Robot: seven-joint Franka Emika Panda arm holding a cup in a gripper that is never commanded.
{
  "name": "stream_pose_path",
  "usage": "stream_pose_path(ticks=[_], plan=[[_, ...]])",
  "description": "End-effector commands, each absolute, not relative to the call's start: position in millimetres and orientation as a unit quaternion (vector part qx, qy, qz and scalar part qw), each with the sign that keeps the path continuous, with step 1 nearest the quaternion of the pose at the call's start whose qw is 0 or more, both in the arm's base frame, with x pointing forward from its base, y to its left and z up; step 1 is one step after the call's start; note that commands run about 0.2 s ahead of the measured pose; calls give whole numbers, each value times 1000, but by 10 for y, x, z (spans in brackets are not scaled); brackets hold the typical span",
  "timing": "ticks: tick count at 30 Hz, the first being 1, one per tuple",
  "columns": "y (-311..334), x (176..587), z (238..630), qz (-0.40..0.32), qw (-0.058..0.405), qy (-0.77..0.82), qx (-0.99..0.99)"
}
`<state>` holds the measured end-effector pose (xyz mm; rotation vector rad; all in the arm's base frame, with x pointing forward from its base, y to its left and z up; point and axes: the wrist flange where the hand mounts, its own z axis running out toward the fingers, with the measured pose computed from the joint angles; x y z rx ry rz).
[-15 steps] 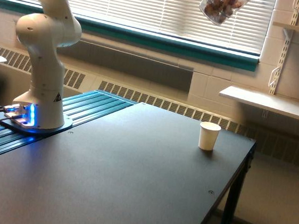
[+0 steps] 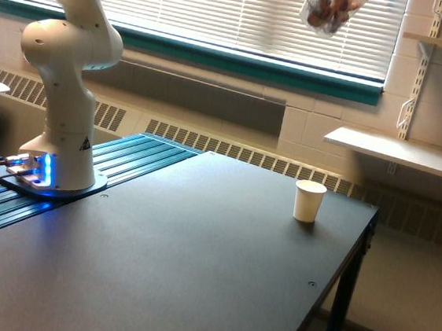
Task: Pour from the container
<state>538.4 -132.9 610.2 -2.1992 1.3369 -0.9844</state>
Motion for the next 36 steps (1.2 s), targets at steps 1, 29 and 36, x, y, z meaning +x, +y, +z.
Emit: stream_pose_path(ticks=[1, 29, 36], plan=[[-742, 5396, 5746, -315, 223, 441, -810], [1616, 5395, 4460, -117, 279, 304, -903], [2027, 5357, 4040, -54, 295, 284, -911]])
